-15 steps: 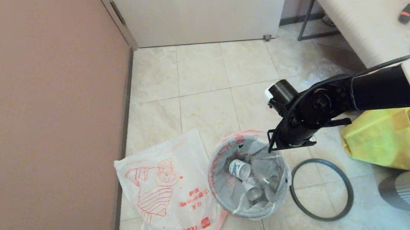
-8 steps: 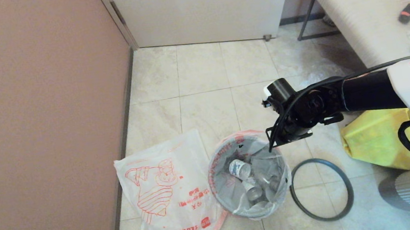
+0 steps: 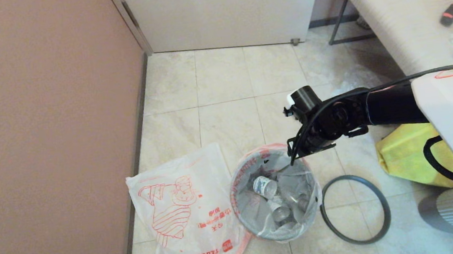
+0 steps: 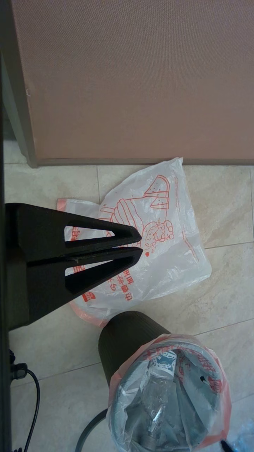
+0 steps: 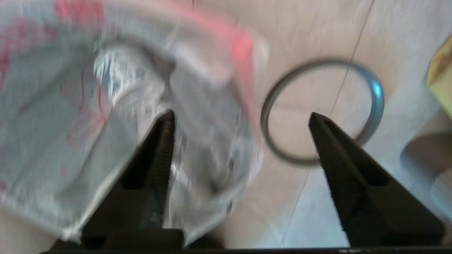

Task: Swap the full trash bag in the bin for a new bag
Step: Place the trash bag on the floor

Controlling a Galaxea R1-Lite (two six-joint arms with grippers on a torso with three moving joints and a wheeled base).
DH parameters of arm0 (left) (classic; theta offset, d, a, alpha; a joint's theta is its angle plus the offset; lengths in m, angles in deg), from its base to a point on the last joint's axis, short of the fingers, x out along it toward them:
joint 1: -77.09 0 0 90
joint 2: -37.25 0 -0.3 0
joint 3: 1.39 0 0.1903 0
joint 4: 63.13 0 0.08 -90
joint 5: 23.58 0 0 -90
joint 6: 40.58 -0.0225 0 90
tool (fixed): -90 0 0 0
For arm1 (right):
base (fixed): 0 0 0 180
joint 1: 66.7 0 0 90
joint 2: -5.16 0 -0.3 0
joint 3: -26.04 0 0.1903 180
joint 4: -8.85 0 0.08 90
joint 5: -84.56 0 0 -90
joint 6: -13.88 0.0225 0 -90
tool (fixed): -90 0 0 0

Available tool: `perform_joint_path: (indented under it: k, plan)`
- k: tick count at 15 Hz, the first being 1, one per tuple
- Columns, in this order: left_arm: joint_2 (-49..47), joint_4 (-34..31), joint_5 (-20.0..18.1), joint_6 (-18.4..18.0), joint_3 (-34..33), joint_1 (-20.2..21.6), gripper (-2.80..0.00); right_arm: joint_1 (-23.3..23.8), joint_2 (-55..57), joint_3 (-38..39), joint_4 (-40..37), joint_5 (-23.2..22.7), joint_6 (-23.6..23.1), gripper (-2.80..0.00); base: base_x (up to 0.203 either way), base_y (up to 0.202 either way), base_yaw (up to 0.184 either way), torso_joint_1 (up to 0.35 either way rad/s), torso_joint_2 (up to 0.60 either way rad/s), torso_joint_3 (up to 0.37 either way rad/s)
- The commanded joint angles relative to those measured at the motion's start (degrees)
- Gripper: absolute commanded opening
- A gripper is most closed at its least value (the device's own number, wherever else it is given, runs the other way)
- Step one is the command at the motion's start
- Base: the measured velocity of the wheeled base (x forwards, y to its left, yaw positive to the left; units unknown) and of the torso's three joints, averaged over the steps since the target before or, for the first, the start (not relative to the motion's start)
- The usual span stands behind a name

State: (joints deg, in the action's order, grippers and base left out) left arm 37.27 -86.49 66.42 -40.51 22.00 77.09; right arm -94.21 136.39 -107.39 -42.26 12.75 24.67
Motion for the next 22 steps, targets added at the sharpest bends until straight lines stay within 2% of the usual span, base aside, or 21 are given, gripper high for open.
perform_joint_path:
  k: [1,4,7,12,13,19,22]
  plan:
    - [-0.03,0.0,0.0,-0.06,-0.02,0.0,-2.8,0.85,3.39,-2.61,0.16,0.07,-0.9,0.0,0.0,0.0,0.0,0.0,0.0,0.0]
    - [-0.03,0.0,0.0,0.02,-0.02,0.0,-2.8,1.58,5.8,-2.7,4.5,0.09,-3.64,0.0,0.0,0.0,0.0,0.0,0.0,0.0]
    - [-0.03,0.0,0.0,0.02,-0.02,0.0,-2.8,2.5,7.35,-2.7,10.43,-0.37,-4.45,0.0,0.0,0.0,0.0,0.0,0.0,0.0]
    - [-0.03,0.0,0.0,0.02,-0.02,0.0,-2.8,5.19,7.2,-2.7,12.8,-9.76,-5.88,0.0,0.0,0.0,0.0,0.0,0.0,0.0]
    - [-0.03,0.0,0.0,-0.01,0.01,0.0,-2.8,6.09,7.21,-2.7,12.64,-11.17,-7.38,-2.8,0.0,0.0,0.0,0.0,0.0,0.0]
    - [-0.03,0.0,0.0,0.01,-0.02,0.0,-2.8,7.07,7.99,-2.61,12.27,-17.94,-9.54,-2.8,0.0,0.0,0.0,0.0,0.0,0.0]
    - [-0.03,0.0,0.0,-0.03,0.01,0.0,-2.8,7.3,8.07,-2.61,12.27,-22.88,-11.3,-2.8,0.0,0.0,0.0,0.0,0.0,0.0]
